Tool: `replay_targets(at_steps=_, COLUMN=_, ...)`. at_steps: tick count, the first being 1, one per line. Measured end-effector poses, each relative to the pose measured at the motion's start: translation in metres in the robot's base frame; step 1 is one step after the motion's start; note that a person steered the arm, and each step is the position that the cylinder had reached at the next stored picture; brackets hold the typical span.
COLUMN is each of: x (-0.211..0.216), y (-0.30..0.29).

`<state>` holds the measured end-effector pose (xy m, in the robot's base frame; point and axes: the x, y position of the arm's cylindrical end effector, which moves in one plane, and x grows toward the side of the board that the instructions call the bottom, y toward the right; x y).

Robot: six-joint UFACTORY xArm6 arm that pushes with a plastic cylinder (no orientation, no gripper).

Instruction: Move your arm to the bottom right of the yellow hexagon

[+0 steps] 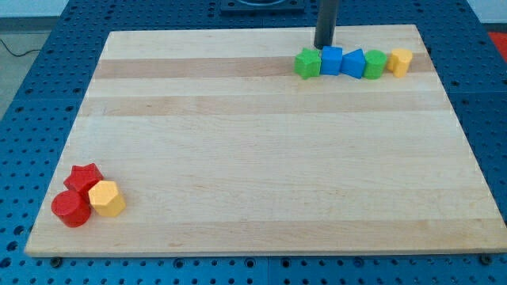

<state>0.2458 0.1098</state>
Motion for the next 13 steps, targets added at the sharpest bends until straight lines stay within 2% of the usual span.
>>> replay_targets(at_steps=3, x=0.022, y=-0.018)
replay_targets(at_steps=4, x=0.017, y=-0.018)
replay_targets(at_steps=5, x=-0.008, y=-0.019)
replay_targets(at_steps=6, x=-0.038, y=-0.073)
replay_targets(at_steps=7, x=-0.034, y=-0.177)
replay_targets(at_steps=8, x=0.018, y=-0.231)
replay_targets(at_steps=9, x=0.068, y=-0.23)
replay_targets(at_steps=11, x=0.09, y=-0.229)
replay_targets(at_steps=12, x=0.113, y=-0.21)
replay_targets(at_steps=13, x=0.168, y=-0.169)
